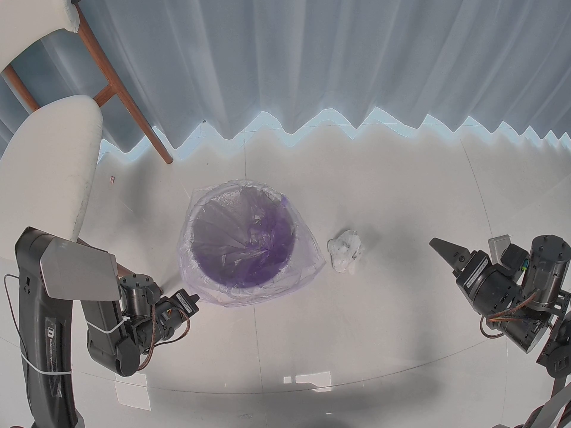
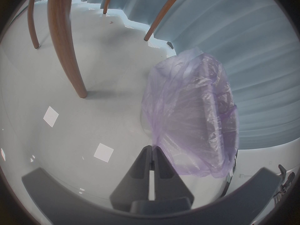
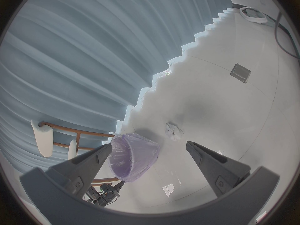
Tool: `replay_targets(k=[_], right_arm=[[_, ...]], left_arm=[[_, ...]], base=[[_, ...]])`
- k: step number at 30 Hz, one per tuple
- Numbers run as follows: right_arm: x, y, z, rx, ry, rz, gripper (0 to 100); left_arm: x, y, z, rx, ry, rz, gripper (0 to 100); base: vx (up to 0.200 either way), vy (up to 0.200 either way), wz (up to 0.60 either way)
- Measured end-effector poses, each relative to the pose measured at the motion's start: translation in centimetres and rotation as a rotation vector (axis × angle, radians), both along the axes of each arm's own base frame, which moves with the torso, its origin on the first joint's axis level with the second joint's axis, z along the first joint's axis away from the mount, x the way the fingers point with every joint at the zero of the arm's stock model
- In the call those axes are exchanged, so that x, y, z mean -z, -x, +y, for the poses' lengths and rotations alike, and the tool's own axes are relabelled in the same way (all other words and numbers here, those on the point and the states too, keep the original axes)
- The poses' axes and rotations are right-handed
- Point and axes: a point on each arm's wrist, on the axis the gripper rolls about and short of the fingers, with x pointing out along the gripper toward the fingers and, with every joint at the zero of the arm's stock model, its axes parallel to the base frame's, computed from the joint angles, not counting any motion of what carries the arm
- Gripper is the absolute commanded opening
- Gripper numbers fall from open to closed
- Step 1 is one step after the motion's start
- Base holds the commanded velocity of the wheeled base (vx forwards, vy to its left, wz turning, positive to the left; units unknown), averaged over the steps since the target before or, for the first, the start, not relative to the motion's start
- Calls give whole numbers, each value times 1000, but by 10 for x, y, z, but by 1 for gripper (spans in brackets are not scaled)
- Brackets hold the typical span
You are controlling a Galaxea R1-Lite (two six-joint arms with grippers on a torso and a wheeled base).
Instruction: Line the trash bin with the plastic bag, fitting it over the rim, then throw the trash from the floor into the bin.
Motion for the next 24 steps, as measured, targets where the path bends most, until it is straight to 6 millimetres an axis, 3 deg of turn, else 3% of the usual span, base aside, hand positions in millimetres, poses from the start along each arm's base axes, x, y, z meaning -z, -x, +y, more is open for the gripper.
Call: replay_targets(k=[12, 24], right_arm=[[1, 0, 0, 1, -4, 4, 100], [2, 1, -1, 2, 0, 13, 100]], left_arm=[[17, -12, -4, -11, -75, -16, 0], [49, -34, -9, -24, -241, -30, 0]], base=[[0, 0, 0], [0, 0, 0]])
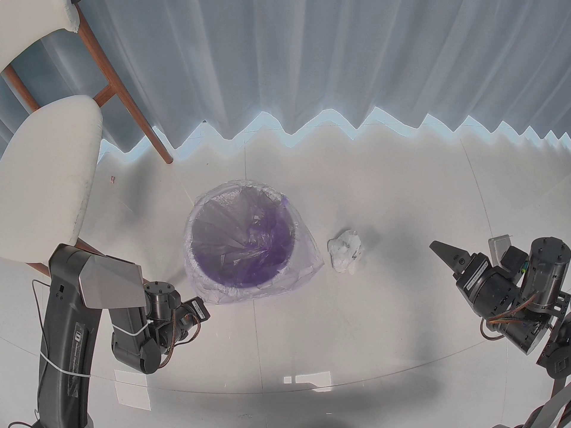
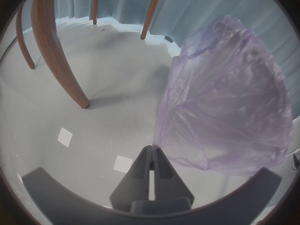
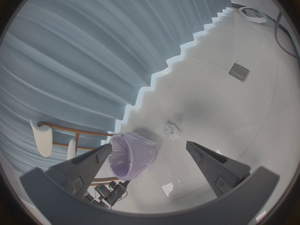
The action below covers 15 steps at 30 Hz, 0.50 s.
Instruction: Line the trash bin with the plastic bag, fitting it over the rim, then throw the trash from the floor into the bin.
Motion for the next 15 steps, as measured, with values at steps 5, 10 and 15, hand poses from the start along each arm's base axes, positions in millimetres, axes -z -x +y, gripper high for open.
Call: replay_targets(k=[5, 10, 15], right_arm=[[1, 0, 0, 0, 4, 8, 100], [3, 1, 0, -1, 12, 18, 100], [9, 5, -2, -3, 24, 40, 100]], left_arm=[[11, -9, -3, -30, -47, 72, 0], [12, -27, -9, -74, -89, 98, 0], [4, -42, -17, -104, -88, 49, 0]], base=[[0, 0, 0], [0, 0, 0], [0, 0, 0]])
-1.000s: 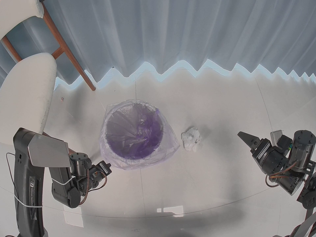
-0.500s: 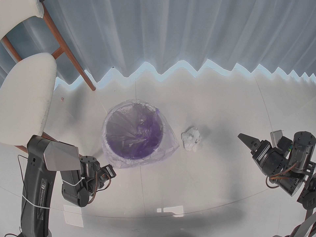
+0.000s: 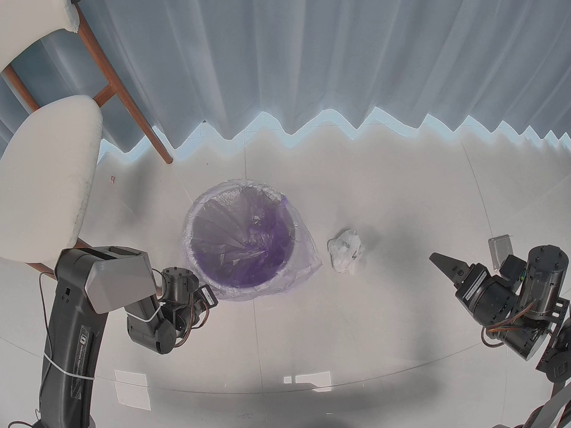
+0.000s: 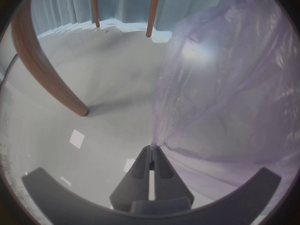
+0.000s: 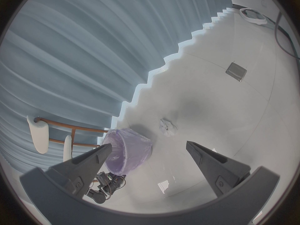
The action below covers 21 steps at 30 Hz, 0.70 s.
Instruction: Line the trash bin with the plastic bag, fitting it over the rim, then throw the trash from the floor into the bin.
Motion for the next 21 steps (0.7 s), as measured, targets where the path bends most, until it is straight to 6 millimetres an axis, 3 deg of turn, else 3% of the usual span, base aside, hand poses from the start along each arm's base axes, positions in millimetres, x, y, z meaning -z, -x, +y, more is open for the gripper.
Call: replay_targets(k=[5, 9, 16, 21], right_arm=[[3, 3, -1, -1, 6, 15, 100], [5, 4, -1, 0, 9, 22, 100], [12, 2, -1, -2, 20, 52, 100], [22, -12, 6, -30, 48, 92, 100]], left_arm=[[-21, 1, -8, 9, 57, -53, 0], [-39, 17, -10, 42, 81, -43, 0], [-75, 72, -8, 134, 106, 20, 0], [-100, 112, -2, 189, 124, 43, 0]], base=[[0, 0, 0], [0, 0, 0], [0, 0, 0], [0, 0, 0]])
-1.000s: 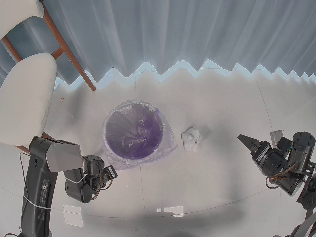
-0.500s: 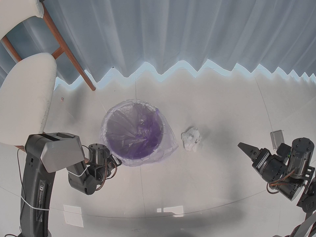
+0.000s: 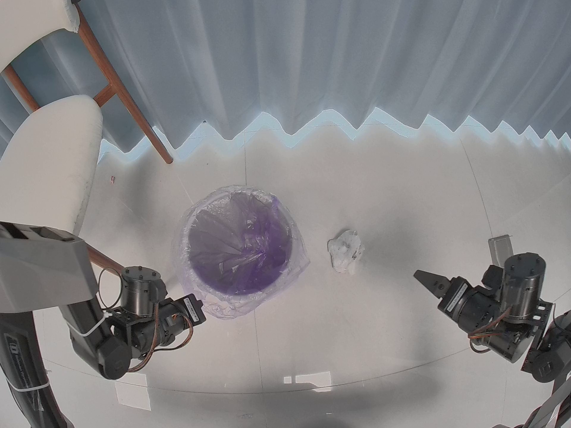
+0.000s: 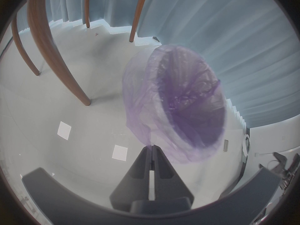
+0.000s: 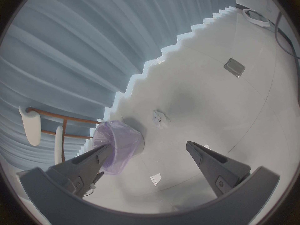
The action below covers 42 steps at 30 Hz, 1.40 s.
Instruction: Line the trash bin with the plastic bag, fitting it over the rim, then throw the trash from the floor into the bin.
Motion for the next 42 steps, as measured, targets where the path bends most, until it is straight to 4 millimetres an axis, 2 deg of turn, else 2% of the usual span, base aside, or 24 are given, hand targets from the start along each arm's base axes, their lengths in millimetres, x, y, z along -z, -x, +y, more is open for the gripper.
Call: replay_targets(k=[5, 7, 12, 16, 23, 30, 34, 42], right_arm=[[14, -30, 15, -43, 21, 24, 100], [20, -42, 21, -58, 25, 21, 100], [33, -64, 37, -97, 35, 12, 100], [42, -68, 43, -110, 41, 26, 100], [41, -63, 42, -117, 41, 17, 100], [23, -45, 34, -117, 27, -23, 100], [19, -34, 30, -115, 30, -26, 100], [16, -23, 25, -109, 32, -29, 100]], left_arm=[[-20, 29, 6, 28, 18, -11, 0], [-23, 42, 10, 35, 16, 2, 0], [-21, 71, 9, 76, -4, 53, 0], [-11, 75, 6, 78, -37, 91, 0], [21, 51, -3, 59, -93, 113, 0], [56, 3, -1, 51, -195, 89, 0], [72, -18, 1, 40, -226, 126, 0], [82, -59, -5, 22, -233, 110, 0]], base=[[0, 0, 0], [0, 0, 0], [0, 0, 0], [0, 0, 0], [0, 0, 0], [0, 0, 0], [0, 0, 0], [0, 0, 0]])
